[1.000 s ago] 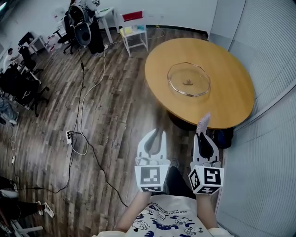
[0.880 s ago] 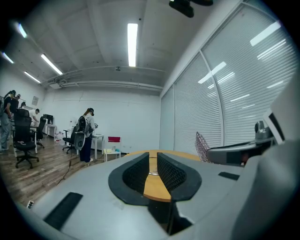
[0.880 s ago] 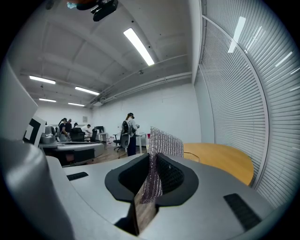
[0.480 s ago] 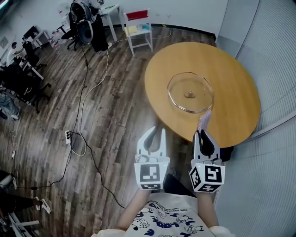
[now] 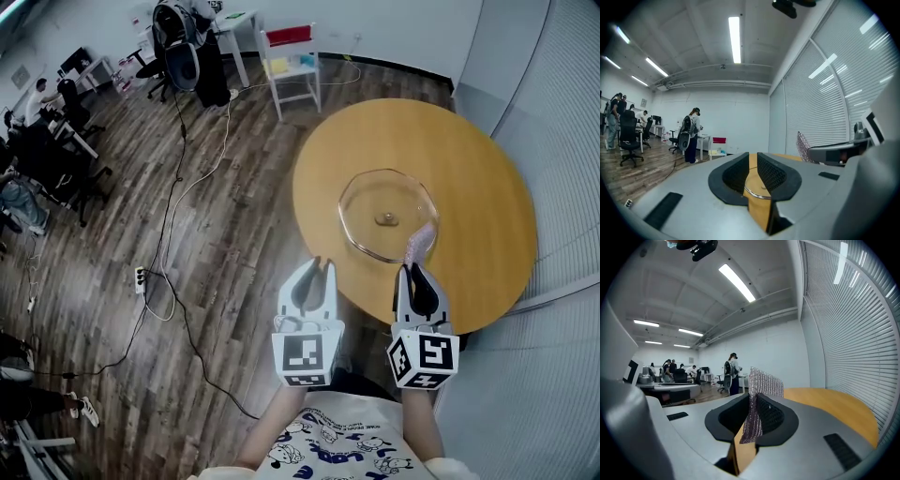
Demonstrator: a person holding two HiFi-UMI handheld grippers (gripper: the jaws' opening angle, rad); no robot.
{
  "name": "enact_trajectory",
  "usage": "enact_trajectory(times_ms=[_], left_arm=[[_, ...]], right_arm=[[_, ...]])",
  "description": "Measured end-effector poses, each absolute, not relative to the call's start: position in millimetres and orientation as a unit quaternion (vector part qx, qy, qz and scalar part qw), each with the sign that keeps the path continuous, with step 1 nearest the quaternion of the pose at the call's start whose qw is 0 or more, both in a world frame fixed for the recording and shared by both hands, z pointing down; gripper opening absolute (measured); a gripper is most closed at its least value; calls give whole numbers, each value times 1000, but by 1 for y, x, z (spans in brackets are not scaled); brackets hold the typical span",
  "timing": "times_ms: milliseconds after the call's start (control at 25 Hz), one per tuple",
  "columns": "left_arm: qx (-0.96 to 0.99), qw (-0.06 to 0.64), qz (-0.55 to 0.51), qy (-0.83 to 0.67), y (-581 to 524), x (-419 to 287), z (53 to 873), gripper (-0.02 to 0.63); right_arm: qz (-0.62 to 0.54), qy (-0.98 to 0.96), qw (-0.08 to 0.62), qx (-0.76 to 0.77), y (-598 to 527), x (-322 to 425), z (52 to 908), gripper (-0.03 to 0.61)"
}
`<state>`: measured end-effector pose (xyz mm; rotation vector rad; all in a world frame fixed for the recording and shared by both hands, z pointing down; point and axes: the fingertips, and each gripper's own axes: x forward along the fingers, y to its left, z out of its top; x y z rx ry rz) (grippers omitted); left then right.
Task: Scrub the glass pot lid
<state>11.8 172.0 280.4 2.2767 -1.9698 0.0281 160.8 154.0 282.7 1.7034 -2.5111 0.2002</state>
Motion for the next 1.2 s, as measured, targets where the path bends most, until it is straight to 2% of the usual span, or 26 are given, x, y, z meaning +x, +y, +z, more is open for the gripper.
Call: enact_trajectory(times_ms=[520, 1200], left_arm=[[751, 123, 12, -649, 138, 9, 315, 61], [772, 173, 16, -611, 21, -6, 339, 61]], right_arm=[[90, -824, 74, 555, 116, 165, 315, 63], [100, -794, 93, 592, 9, 160, 327, 63]])
